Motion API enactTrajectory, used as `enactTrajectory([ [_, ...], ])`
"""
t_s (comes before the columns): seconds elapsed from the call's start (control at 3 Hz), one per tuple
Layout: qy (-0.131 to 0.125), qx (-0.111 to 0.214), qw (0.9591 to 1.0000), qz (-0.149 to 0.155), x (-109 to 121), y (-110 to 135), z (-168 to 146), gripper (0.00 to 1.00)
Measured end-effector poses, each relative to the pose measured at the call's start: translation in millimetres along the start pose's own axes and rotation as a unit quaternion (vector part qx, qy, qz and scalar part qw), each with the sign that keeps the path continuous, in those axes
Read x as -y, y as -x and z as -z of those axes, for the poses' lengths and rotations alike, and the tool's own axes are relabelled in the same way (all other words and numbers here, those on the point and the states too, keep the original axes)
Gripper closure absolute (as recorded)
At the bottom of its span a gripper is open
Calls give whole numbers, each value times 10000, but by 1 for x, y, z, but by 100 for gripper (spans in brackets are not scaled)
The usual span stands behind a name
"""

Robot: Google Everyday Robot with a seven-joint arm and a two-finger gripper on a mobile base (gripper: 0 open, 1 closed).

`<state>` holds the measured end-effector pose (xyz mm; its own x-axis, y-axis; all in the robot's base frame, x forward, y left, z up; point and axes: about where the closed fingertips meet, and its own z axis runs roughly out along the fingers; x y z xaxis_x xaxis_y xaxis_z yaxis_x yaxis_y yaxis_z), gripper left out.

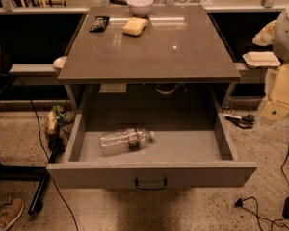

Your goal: Pick water bottle from top drawer and place on counter

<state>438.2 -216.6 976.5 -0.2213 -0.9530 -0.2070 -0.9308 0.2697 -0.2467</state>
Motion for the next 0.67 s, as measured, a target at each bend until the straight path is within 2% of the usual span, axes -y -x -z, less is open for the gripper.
enactTrajectory([
  [0.67,29,38,10000,70,1,3,-8,0],
])
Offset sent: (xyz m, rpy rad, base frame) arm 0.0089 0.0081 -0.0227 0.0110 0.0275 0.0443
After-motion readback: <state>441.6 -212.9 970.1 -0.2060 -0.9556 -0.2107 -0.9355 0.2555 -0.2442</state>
